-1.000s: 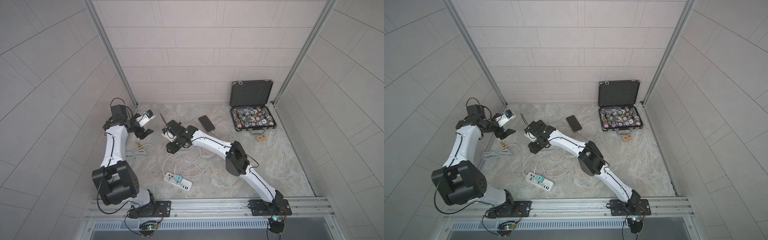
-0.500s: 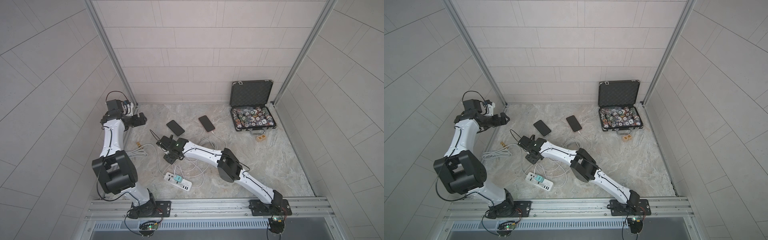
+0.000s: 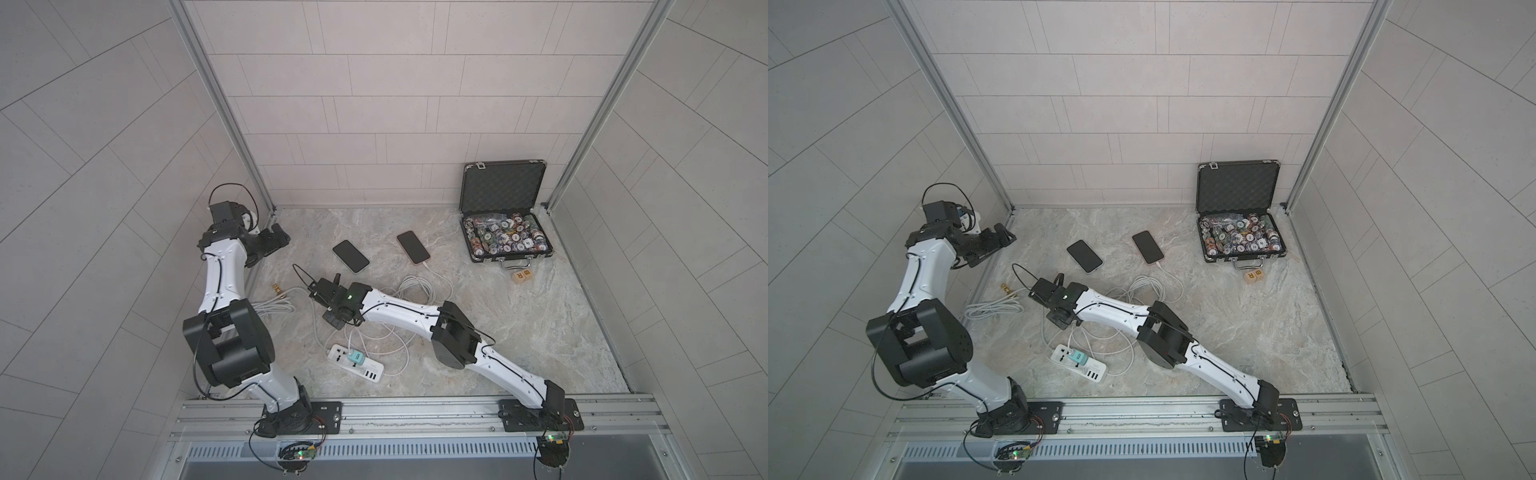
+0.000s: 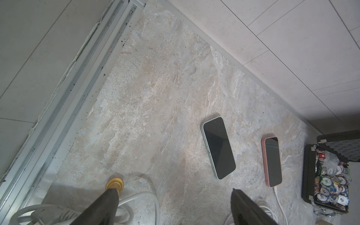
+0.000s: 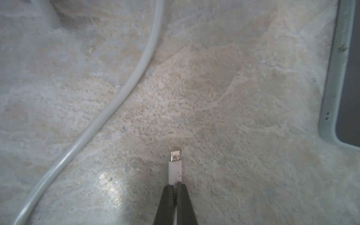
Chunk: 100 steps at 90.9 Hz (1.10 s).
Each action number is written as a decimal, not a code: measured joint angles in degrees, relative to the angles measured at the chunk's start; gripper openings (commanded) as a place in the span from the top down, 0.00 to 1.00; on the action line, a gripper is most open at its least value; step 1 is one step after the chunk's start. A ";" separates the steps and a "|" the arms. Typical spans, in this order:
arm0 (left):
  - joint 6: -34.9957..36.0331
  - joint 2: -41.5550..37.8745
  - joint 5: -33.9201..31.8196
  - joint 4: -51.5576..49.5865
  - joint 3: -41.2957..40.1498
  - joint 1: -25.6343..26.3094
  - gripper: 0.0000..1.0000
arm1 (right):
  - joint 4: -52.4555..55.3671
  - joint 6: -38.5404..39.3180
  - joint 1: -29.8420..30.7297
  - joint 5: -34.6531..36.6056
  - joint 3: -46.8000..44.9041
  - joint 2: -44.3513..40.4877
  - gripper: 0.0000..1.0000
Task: Plug the charging cable into the phone
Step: Pick up the charging cable from the center of the board, then pick up the phone at the center of the board.
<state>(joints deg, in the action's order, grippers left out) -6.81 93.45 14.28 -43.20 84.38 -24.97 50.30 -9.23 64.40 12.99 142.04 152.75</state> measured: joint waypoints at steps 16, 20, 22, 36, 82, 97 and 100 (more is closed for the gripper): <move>-4.52 1.01 0.92 -1.11 2.25 0.00 0.07 | -0.76 -0.96 -2.84 -0.68 -5.68 -4.50 1.00; -5.97 1.62 1.73 -1.09 2.99 0.00 0.07 | -1.18 -1.38 -4.17 -1.66 -7.65 -6.45 1.00; -6.88 2.08 2.32 -1.14 3.41 0.02 0.07 | -1.44 -1.70 -5.09 -2.14 -8.66 -7.74 1.00; -11.74 5.44 5.40 -1.07 5.53 1.22 0.07 | -6.58 -3.41 -10.86 -6.45 -15.65 -16.96 1.00; -21.44 21.18 12.02 1.70 6.67 12.50 0.10 | -14.53 -3.13 -18.95 -17.35 -26.18 -21.27 1.00; -23.69 28.30 6.03 -3.50 13.51 16.63 0.09 | -16.52 -2.54 -21.24 -18.84 -29.92 -21.70 1.00; -24.15 29.94 4.52 -5.16 16.33 17.64 0.08 | -16.94 -2.36 -21.64 -18.78 -31.08 -21.97 1.00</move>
<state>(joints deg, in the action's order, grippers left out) -30.96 123.39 18.81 -48.36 100.71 -7.33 33.36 -11.60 42.76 -5.78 110.96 130.78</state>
